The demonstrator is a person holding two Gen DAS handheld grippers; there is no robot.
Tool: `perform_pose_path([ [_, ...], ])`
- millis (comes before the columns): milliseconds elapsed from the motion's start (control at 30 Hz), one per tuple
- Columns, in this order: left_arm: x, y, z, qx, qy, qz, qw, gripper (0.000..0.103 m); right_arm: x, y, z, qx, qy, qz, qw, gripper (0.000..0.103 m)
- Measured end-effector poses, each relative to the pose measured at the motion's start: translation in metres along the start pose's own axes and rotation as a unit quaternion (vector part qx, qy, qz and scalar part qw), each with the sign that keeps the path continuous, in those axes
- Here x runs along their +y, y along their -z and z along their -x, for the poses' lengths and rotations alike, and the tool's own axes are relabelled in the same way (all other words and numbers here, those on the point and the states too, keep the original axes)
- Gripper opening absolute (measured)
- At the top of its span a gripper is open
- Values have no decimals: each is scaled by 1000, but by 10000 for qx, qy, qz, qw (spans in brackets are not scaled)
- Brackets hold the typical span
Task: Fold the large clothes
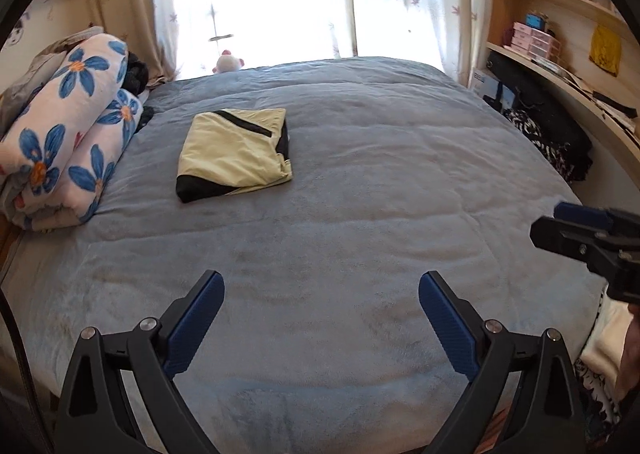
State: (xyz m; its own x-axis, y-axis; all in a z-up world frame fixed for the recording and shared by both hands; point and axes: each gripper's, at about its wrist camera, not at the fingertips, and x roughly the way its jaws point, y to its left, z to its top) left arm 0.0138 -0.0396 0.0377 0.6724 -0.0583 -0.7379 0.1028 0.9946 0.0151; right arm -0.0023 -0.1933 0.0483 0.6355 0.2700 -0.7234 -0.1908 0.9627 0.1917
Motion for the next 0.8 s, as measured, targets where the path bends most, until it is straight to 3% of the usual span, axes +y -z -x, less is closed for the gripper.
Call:
perform_pose_path([
  [133,-9,22,-1,-43,-51,341,9994,97,-4,23,-6,-57,95,-282,9995,75],
  [433,-29,50,-10,-7,-185,436,9989,97,-19,58,-19,-93,405,-780,9961,76],
  [800,-23,61,-14,106,-347,670,9971,97,2,69,-24,-153,868,-228,9958,76],
])
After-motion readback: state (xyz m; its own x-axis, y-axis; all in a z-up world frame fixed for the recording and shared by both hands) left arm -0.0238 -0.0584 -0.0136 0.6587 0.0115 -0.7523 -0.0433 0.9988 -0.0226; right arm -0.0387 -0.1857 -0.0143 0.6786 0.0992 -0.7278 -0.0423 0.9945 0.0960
